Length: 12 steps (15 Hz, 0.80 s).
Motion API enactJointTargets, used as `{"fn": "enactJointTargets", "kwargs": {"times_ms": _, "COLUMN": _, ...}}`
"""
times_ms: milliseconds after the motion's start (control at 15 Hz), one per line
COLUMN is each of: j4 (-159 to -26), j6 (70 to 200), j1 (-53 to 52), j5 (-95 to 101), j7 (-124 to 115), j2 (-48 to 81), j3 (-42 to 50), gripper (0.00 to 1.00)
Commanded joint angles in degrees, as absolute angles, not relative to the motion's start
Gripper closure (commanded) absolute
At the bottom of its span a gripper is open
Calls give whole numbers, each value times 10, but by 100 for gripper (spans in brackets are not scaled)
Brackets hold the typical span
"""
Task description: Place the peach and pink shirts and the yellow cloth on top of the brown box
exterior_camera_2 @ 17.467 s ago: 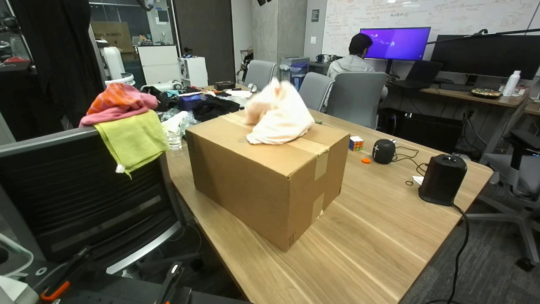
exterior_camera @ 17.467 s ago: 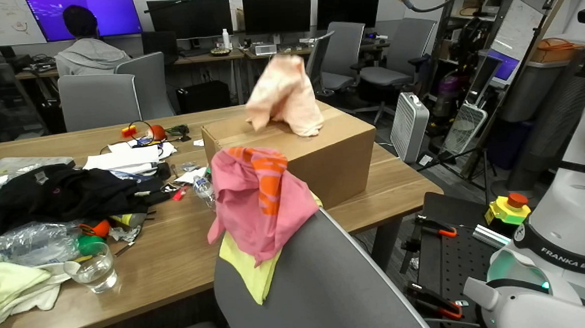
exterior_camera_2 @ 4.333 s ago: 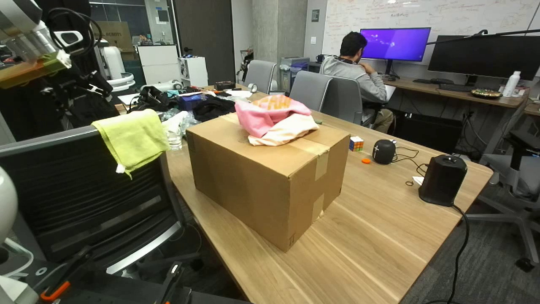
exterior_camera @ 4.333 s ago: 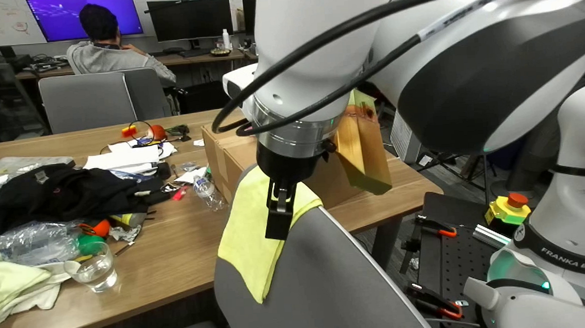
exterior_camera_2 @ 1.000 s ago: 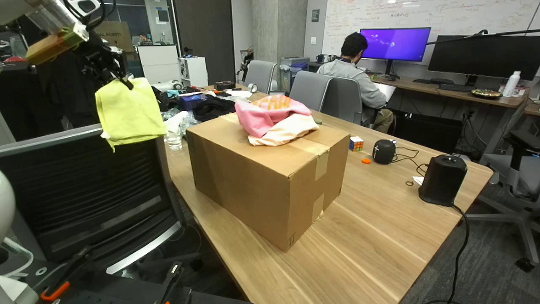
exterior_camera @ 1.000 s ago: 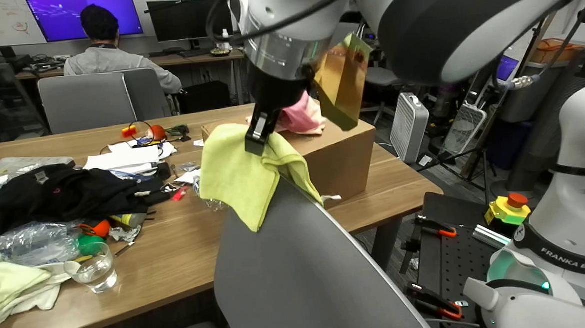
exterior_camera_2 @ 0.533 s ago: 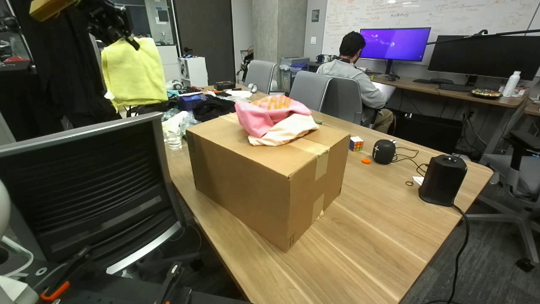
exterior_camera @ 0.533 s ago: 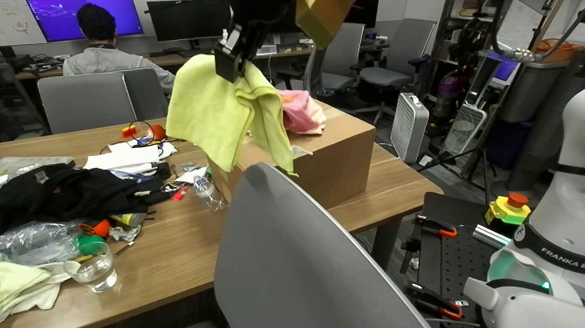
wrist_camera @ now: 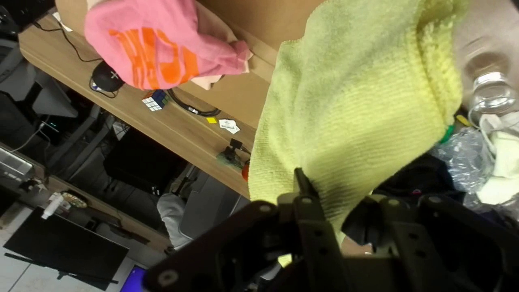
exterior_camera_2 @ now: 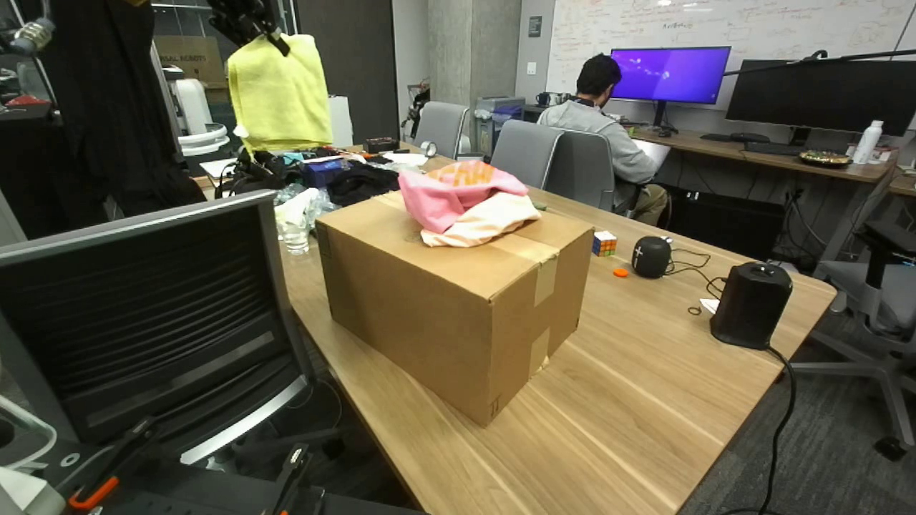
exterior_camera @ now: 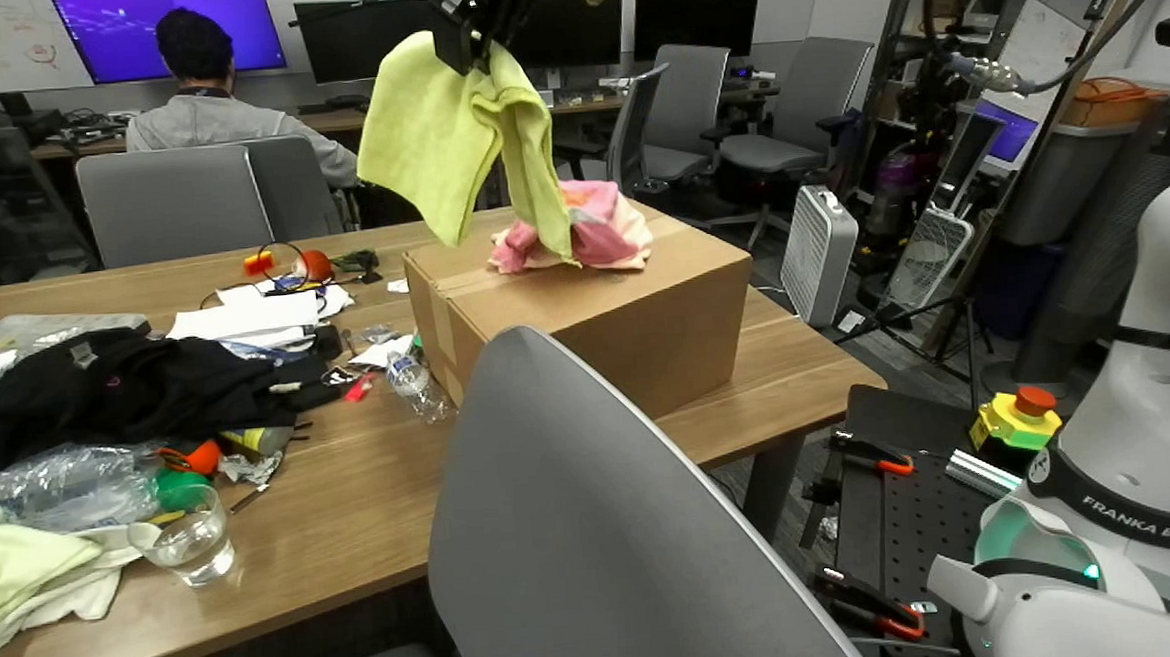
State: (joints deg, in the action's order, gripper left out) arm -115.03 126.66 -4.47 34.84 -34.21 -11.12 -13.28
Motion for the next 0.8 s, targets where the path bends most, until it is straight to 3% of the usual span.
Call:
{"fn": "enactJointTargets", "kwargs": {"times_ms": 0, "j4": -1096, "j6": 1252, "j1": -22, "j5": 367, "j7": -347, "j2": -83, "j3": -116, "gripper": 93}}
{"fn": "enactJointTargets", "kwargs": {"times_ms": 733, "j4": -1052, "j6": 1250, "j1": 36, "j5": 422, "j7": -374, "j2": -61, "j3": -32, "gripper": 93}}
